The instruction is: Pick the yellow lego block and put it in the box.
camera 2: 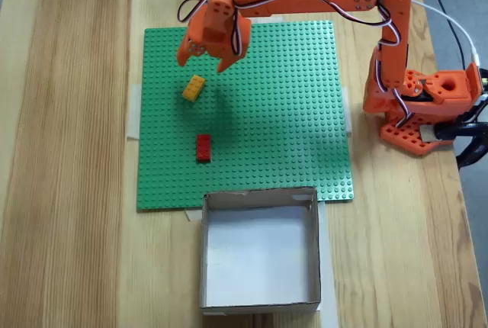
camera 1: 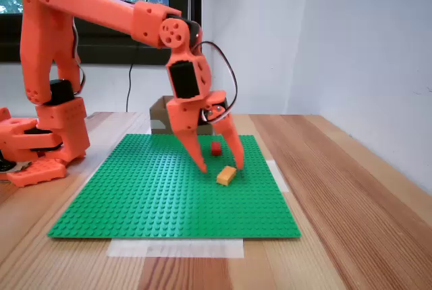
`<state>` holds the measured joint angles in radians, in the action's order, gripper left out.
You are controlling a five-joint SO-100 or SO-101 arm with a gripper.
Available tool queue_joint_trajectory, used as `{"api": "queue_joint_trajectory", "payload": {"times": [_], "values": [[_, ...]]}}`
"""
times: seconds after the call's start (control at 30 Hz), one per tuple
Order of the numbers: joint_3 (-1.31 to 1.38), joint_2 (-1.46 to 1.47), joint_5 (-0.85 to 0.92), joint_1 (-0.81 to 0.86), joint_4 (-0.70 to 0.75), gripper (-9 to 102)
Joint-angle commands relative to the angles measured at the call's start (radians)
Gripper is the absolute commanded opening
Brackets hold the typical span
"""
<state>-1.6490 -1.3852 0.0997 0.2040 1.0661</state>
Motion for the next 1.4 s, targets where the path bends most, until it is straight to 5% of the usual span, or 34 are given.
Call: {"api": "queue_joint_trajectory", "payload": {"times": [0.0, 0.67, 1.37], "values": [[0.048, -0.018, -0.029, -0.021, 0.008, 27], [0.193, 0.173, -0.176, -0.061, 0.052, 25], [0.195, 0.207, -0.199, -0.087, -0.121, 1]]}}
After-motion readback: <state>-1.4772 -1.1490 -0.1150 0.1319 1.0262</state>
